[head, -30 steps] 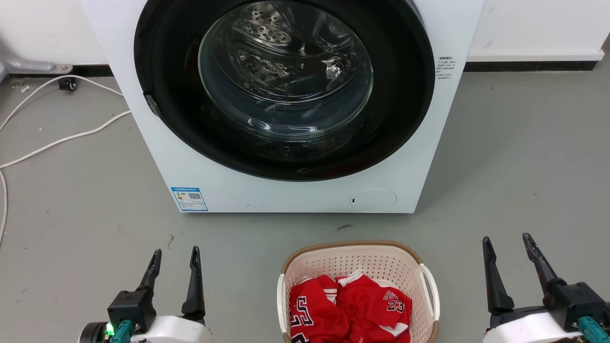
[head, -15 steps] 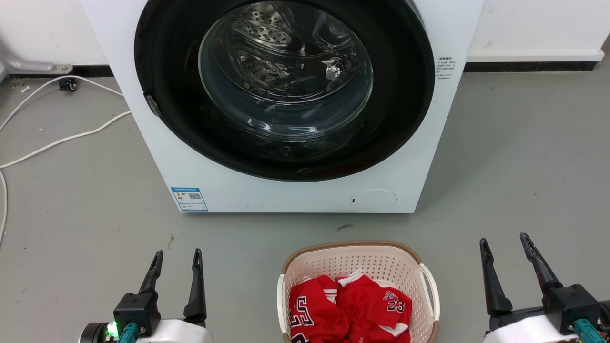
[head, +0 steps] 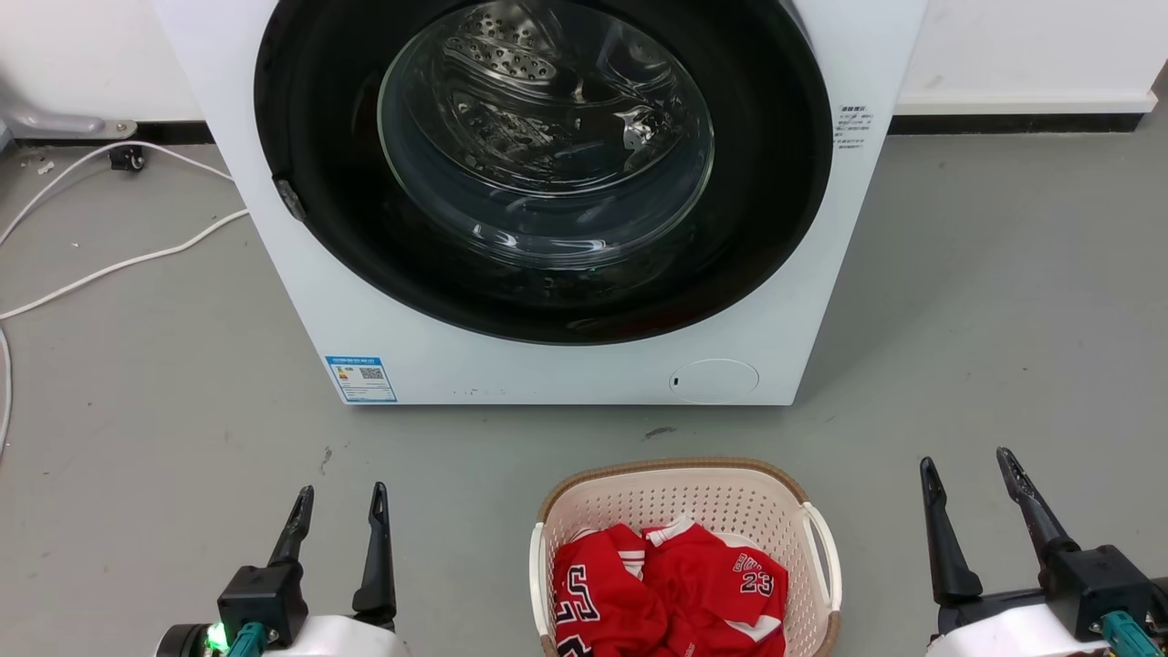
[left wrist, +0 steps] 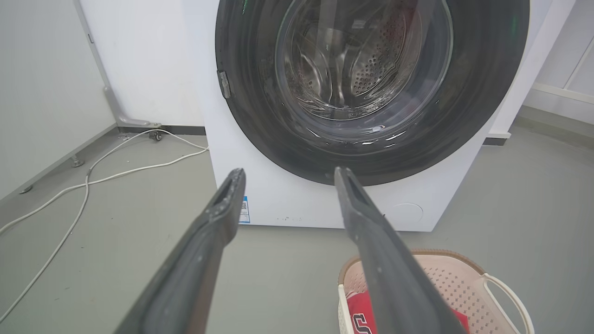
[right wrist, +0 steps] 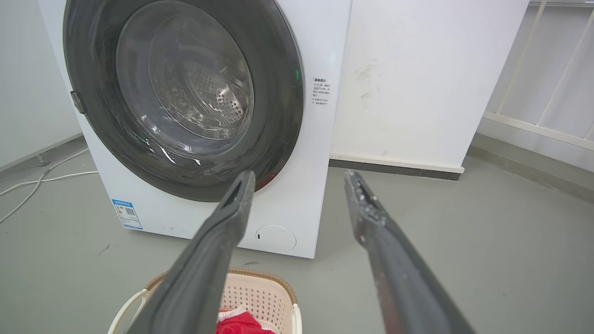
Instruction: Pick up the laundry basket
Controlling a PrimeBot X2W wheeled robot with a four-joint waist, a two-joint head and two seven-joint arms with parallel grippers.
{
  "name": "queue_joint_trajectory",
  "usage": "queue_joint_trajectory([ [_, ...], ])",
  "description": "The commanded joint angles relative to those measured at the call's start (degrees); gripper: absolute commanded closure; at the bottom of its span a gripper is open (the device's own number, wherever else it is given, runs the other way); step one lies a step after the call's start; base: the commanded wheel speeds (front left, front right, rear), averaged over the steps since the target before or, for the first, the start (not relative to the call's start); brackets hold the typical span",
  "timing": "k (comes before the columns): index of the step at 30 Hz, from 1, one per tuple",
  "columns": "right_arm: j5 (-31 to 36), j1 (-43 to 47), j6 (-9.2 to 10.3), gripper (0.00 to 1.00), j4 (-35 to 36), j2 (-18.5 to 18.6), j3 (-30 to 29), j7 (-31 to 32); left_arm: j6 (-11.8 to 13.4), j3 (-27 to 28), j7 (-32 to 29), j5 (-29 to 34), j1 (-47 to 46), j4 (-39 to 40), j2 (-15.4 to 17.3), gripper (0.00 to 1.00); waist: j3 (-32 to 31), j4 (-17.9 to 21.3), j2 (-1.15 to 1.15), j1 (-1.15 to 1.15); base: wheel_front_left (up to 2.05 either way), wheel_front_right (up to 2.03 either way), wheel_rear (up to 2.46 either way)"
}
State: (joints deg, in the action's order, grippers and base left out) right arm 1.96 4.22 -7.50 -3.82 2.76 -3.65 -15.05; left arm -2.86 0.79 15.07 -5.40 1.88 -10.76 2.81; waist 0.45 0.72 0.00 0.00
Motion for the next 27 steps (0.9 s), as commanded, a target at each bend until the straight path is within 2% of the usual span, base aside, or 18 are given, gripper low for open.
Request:
queue_joint_trajectory([
  [1, -0.53, 0.15, 0.02, 0.0, -0.15, 0.21, -0.06, -0.2, -0.06, -0.02, 0.16, -0.29, 0.24, -0.2, 0.13, 0.0, 0.1, 0.05, 0.0, 0.0, 0.0, 0.0, 0.0],
  [8, 0.99, -1.11, 0.03, 0.0, -3.33, 0.21, -0.78, -0.17, -0.96, -1.58, 0.16, -0.93, -1.65, -2.71, 0.13, 0.0, 1.65, 0.55, 0.0, 0.0, 0.0, 0.0, 0.0],
  [12, 2.2, -3.1, 0.02, 0.0, -5.83, 0.17, -2.78, -0.17, -1.68, -3.79, 0.15, -2.01, -4.56, -6.21, 0.13, 0.0, 4.54, 0.61, 0.0, 0.0, 0.0, 0.0, 0.0],
  [22, 4.93, -12.48, 0.03, 0.0, -13.81, 0.17, -3.64, -0.17, -2.54, -9.14, 0.15, -4.8, -15.07, -17.59, 0.12, 0.0, 16.16, 2.25, 0.0, 0.0, 0.0, 0.0, 0.0],
  [27, 6.49, -19.86, 0.03, 0.0, -21.86, 0.17, -2.9, -0.17, -3.08, -10.34, 0.15, -5.8, -21.74, -23.97, 0.13, 0.0, 23.05, 3.3, 0.0, 0.0, 0.0, 0.0, 0.0],
])
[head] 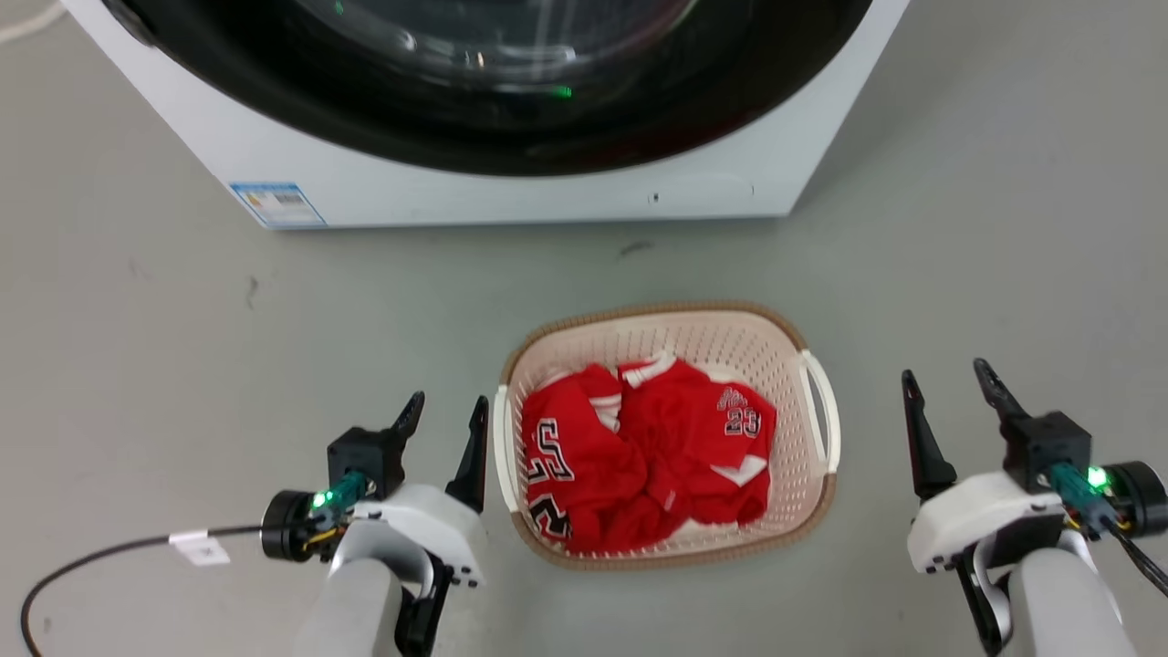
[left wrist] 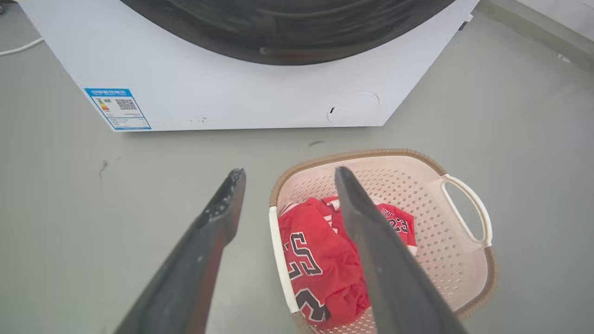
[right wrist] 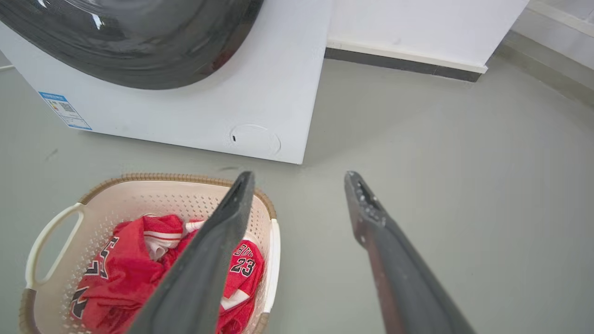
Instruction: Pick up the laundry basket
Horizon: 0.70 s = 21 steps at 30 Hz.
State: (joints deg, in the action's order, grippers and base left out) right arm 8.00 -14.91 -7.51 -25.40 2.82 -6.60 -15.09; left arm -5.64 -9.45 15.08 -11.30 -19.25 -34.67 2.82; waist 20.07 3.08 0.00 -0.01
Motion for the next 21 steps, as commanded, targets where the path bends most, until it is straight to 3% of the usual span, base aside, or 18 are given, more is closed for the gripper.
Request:
queue_joint_trajectory([
  [1, 1.37, -4.76, 0.05, 0.0, -4.03, 0.14, -0.27, -0.13, -0.35, -0.64, 0.14, -0.28, -4.17, -3.47, 0.11, 0.0, 6.96, 1.1, 0.0, 0.01, 0.0, 0.0, 0.0],
  [21, 2.84, -20.4, 0.04, 0.0, -17.73, 1.95, 2.17, -0.13, 0.31, -0.3, 0.14, 0.53, -17.52, -13.23, 0.11, 0.0, 23.61, 1.25, 0.0, 0.01, 0.0, 0.0, 0.0],
])
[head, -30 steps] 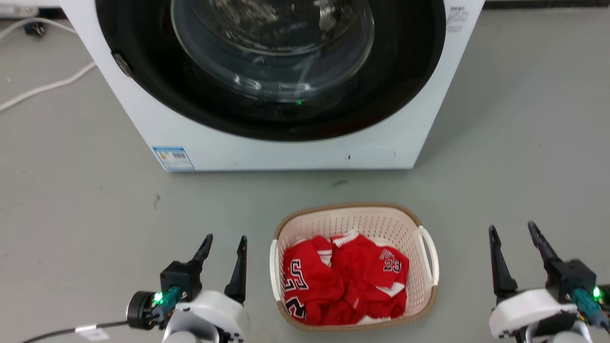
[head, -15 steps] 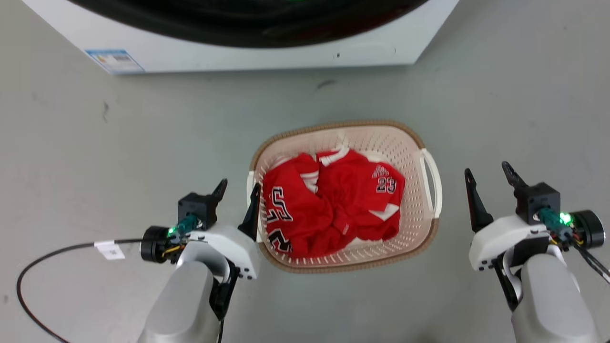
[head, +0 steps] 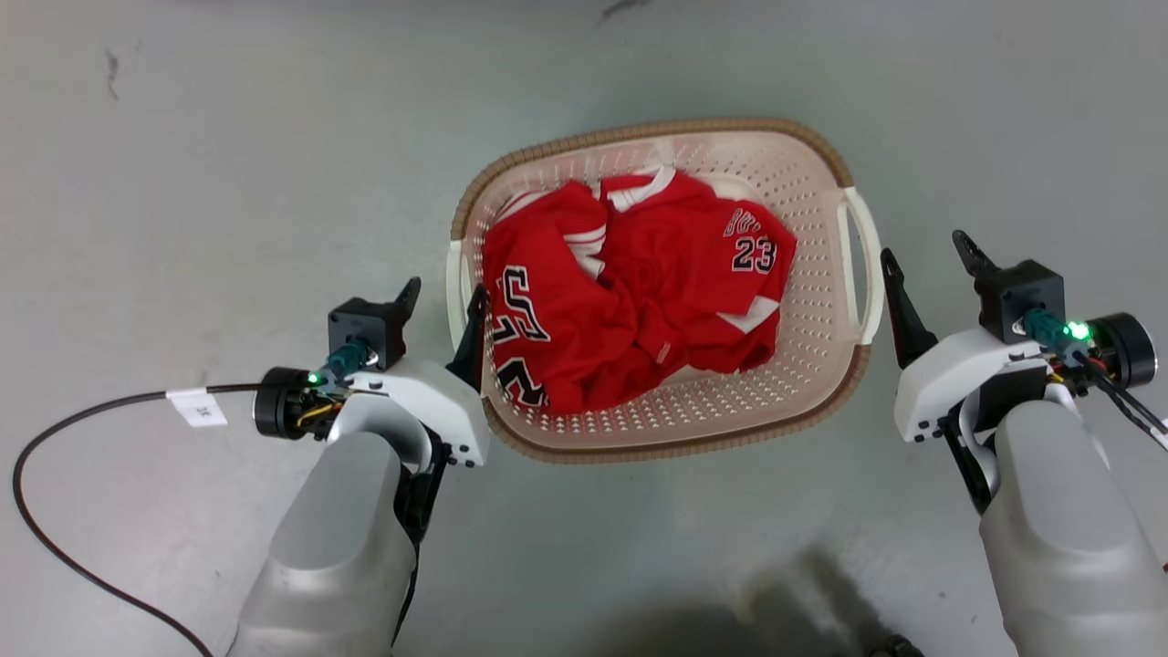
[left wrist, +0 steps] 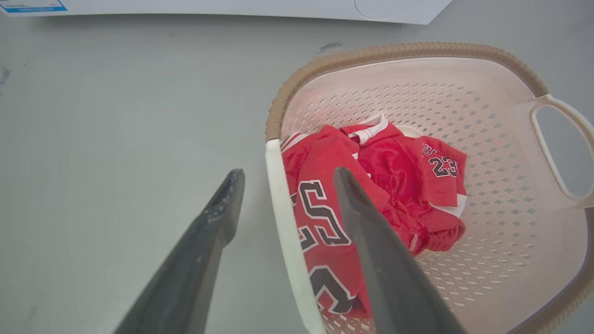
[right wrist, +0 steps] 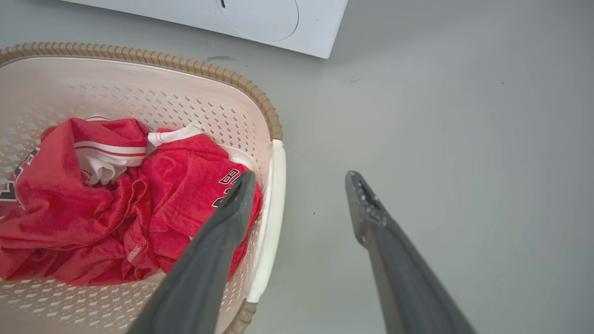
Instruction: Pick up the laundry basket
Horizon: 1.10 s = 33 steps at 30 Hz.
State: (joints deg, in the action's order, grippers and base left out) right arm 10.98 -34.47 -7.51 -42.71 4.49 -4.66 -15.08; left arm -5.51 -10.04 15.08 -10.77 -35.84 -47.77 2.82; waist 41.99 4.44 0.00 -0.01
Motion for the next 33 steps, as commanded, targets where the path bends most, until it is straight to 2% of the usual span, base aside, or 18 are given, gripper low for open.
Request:
queue_joint_trajectory([
  [1, -0.29, -1.5, 0.04, 0.0, -0.88, 0.47, 0.42, -0.14, 0.17, 0.45, 0.14, -0.14, -1.31, -0.36, 0.11, 0.0, 2.46, -0.2, 0.0, 0.01, 0.0, 0.0, 0.0],
  [12, -0.9, -7.79, 0.04, 0.0, -7.9, 1.41, 2.65, -0.15, -0.05, 1.1, 0.14, 0.54, -5.21, -1.36, 0.11, 0.0, 8.42, -0.61, 0.0, 0.01, 0.0, 0.0, 0.0],
  [18, -0.89, -10.08, 0.04, 0.0, -11.78, 1.37, 2.44, -0.14, 0.05, 0.54, 0.14, 0.48, -6.33, -1.6, 0.11, 0.0, 10.06, -0.57, 0.0, 0.01, 0.0, 0.0, 0.0],
  [27, -1.19, -11.41, 0.04, 0.0, -13.86, 0.85, 3.25, -0.14, 0.04, 0.13, 0.14, 0.92, -7.69, -2.64, 0.11, 0.0, 11.22, -0.28, 0.0, 0.01, 0.0, 0.0, 0.0],
  [28, -1.24, -11.55, 0.04, 0.15, -14.03, 0.82, 3.35, -0.14, -0.11, 0.03, 0.14, 0.53, -7.75, -3.14, 0.11, 0.0, 11.27, -0.27, 0.0, 0.01, 0.0, 0.0, 0.0],
  [29, -1.37, -11.62, 0.04, 0.66, -14.47, 0.78, 3.56, -0.14, -0.24, -0.14, 0.14, 0.65, -7.97, -3.25, 0.11, 0.3, 11.32, -0.29, 0.0, 0.01, 0.0, 0.0, 0.0],
  [30, -1.49, -11.62, 0.04, 1.0, -15.04, 0.66, 3.9, -0.14, -0.28, -0.24, 0.14, 0.78, -8.19, -3.26, 0.11, 0.75, 11.36, -0.31, 0.0, 0.01, 0.0, 0.0, 0.0],
  [31, -1.55, -11.79, 0.04, 1.0, -15.49, 0.58, 4.18, -0.13, -0.41, -0.4, 0.14, 0.46, -8.12, -3.82, 0.11, 1.0, 11.38, -0.25, 0.0, 0.01, 0.0, 0.0, 0.0],
  [33, -2.03, -12.17, 0.04, 1.0, -15.98, 0.62, 4.65, -0.14, -0.48, -0.46, 0.1, 0.52, -8.39, -4.74, 0.14, 1.0, 11.49, -0.21, 0.0, 0.01, 0.0, 0.0, 0.0],
])
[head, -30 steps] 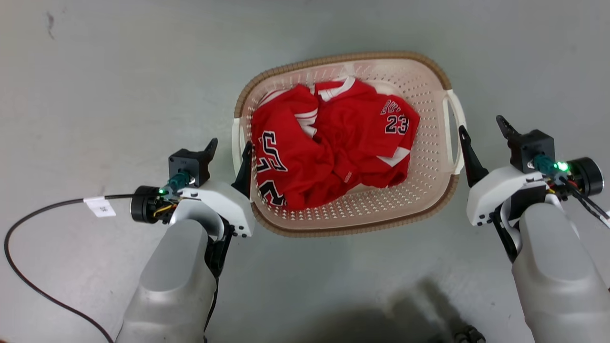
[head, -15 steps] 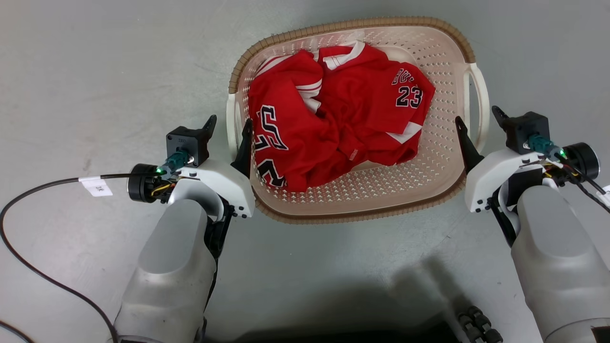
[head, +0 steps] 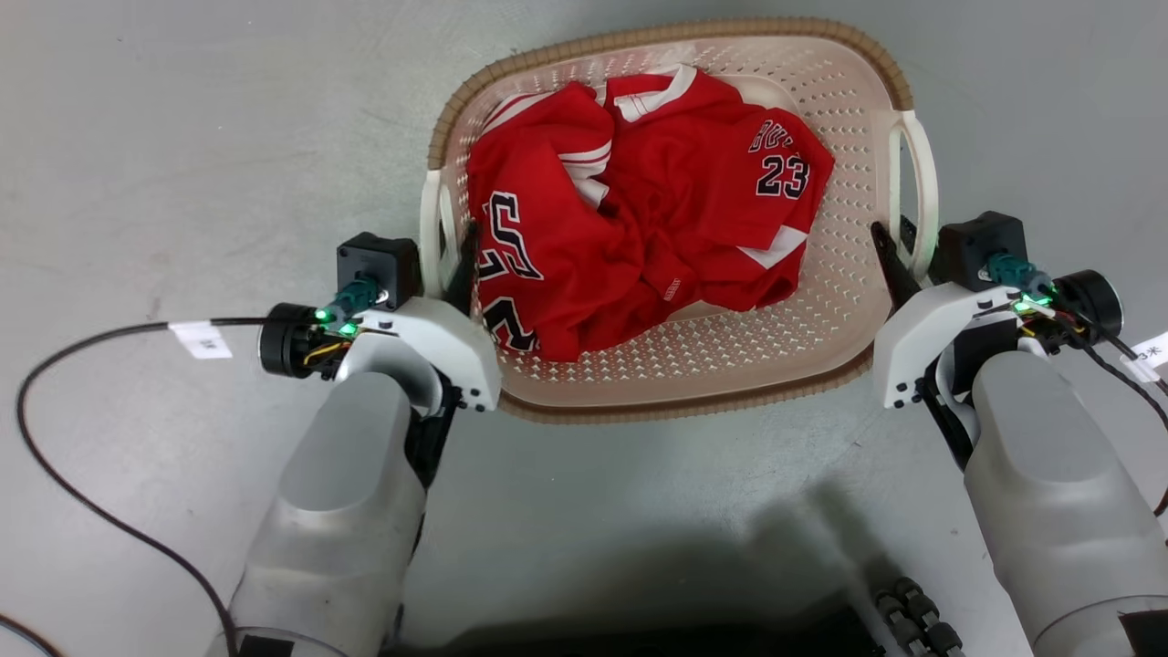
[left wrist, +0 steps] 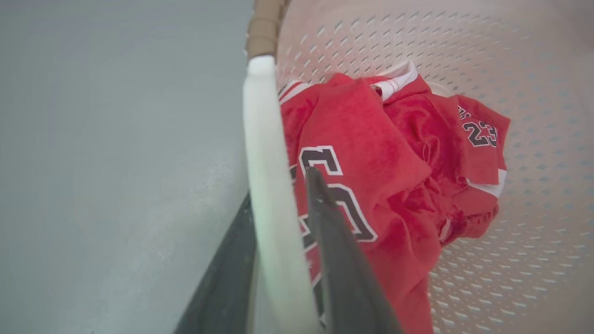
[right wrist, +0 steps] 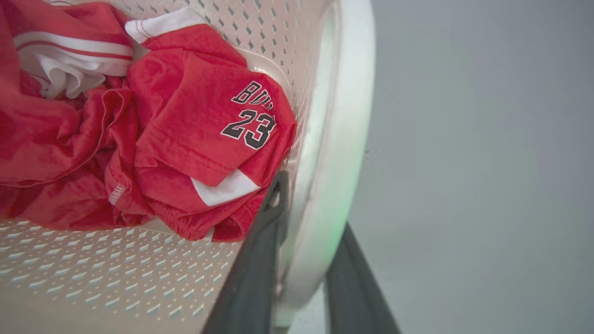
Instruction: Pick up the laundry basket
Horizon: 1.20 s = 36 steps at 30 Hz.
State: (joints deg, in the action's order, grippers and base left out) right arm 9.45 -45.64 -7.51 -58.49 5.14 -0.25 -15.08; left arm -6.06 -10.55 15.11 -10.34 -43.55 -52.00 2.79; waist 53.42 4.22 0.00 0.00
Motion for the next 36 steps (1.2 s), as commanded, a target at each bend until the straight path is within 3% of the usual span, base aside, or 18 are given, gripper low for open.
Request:
queue_joint_trajectory([
  [1, -0.5, -1.17, 0.06, 1.0, -0.27, 0.0, 0.5, -0.14, -0.07, 0.01, 0.0, 0.16, -0.91, -0.72, 0.46, 1.0, 0.11, 0.05, 0.0, 0.0, 0.0, 0.0, 0.0],
  [14, -1.36, -0.85, 0.05, 1.0, -2.69, 0.41, 3.58, -0.14, -0.88, -3.75, 0.11, -2.19, -0.65, -3.17, 0.11, 1.0, -4.38, -0.35, 0.0, 0.0, 0.0, 0.0, 0.0],
  [36, -4.11, 5.05, 0.04, 1.0, -14.72, -1.34, 12.3, 0.76, -1.63, -10.16, -1.25, -12.29, 3.42, -18.48, 0.11, 1.0, -28.21, -1.48, 0.0, 0.0, 0.0, 0.0, 0.0],
])
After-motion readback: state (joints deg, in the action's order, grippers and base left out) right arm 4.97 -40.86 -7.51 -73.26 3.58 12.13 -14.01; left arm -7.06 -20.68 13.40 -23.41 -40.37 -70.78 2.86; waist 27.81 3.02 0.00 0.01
